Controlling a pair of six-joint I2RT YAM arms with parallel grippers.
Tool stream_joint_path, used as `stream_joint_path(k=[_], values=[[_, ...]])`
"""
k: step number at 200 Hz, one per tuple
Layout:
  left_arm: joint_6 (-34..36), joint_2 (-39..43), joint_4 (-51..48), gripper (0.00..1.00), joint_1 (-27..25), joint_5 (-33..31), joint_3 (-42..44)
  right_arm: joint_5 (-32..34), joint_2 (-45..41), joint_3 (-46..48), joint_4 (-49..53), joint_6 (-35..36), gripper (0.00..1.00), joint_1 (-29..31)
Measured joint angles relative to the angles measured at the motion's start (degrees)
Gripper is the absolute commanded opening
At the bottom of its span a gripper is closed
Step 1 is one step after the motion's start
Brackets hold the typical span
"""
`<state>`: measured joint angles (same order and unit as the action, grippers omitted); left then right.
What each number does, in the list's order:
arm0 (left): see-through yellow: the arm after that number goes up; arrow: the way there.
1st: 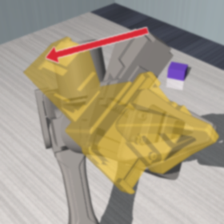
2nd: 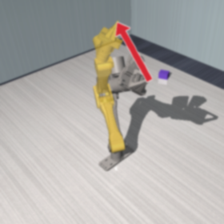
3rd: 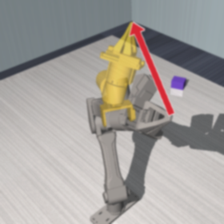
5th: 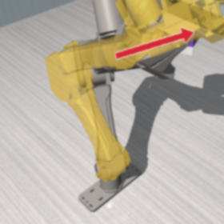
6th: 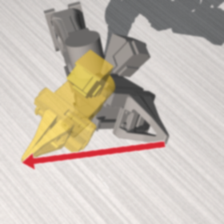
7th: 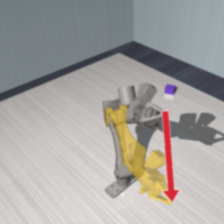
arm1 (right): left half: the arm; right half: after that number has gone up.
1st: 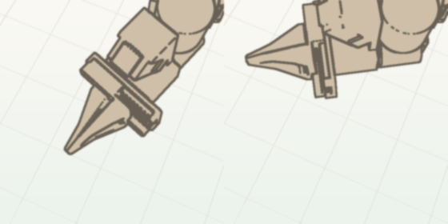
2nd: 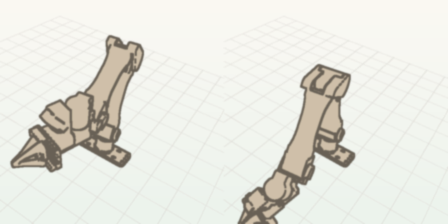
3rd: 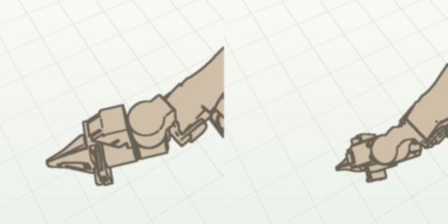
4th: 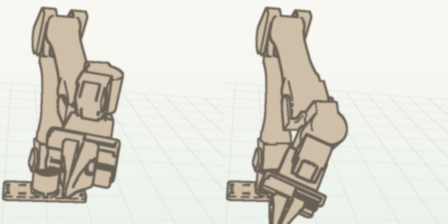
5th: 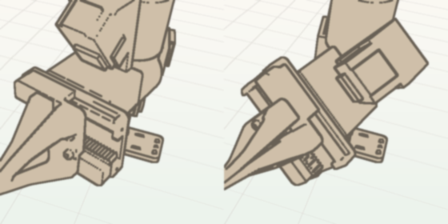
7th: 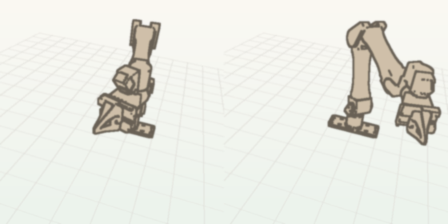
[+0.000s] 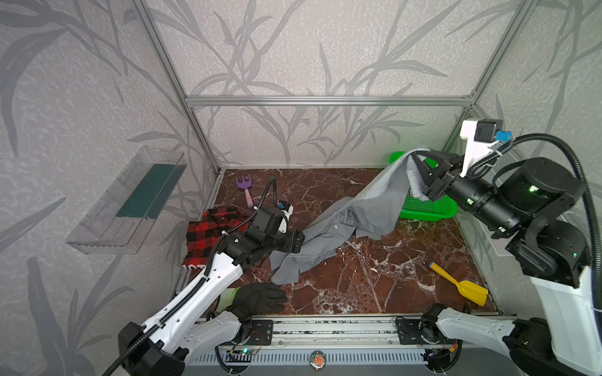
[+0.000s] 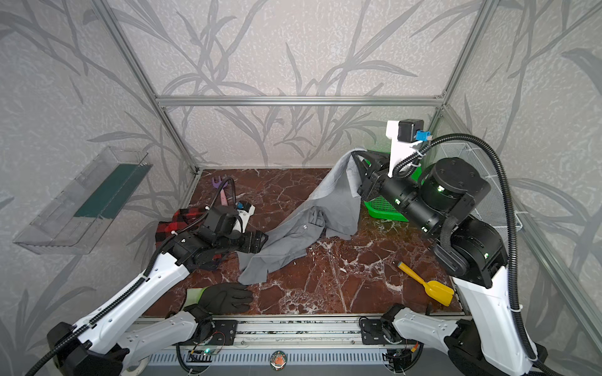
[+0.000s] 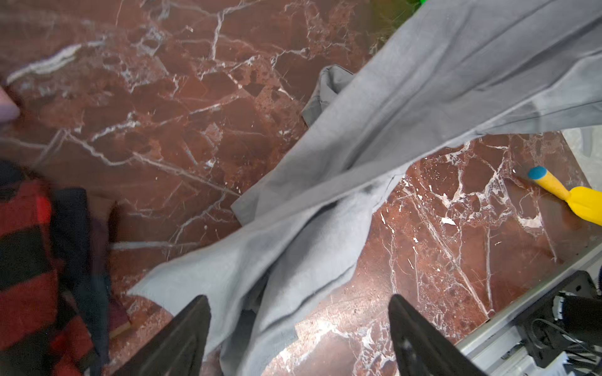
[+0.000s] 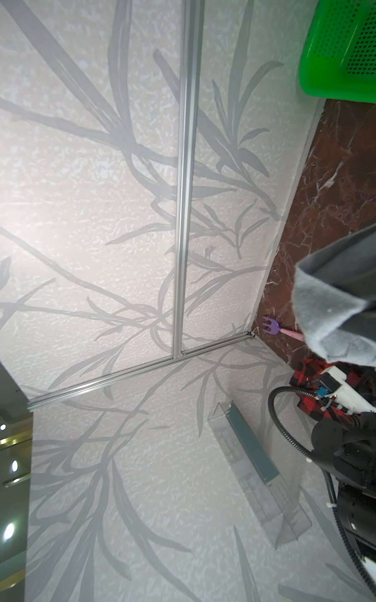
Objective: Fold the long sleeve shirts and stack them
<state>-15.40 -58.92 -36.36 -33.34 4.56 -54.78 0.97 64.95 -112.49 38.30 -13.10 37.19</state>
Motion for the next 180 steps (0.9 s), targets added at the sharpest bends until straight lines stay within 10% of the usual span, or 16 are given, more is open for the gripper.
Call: stream_joint_path(k=[81, 180], values=[[16.22, 1.27, 6.29, 0.92, -11.3, -10.67, 5.25, -3.23, 5.88, -11.41, 10.4, 0.76, 0.0, -0.52], [18.95, -8.37, 7.54, 1.0, -4.85, -17.4, 6.19, -4.52, -0.81, -8.59, 13.75, 1.53, 0.0, -0.57]])
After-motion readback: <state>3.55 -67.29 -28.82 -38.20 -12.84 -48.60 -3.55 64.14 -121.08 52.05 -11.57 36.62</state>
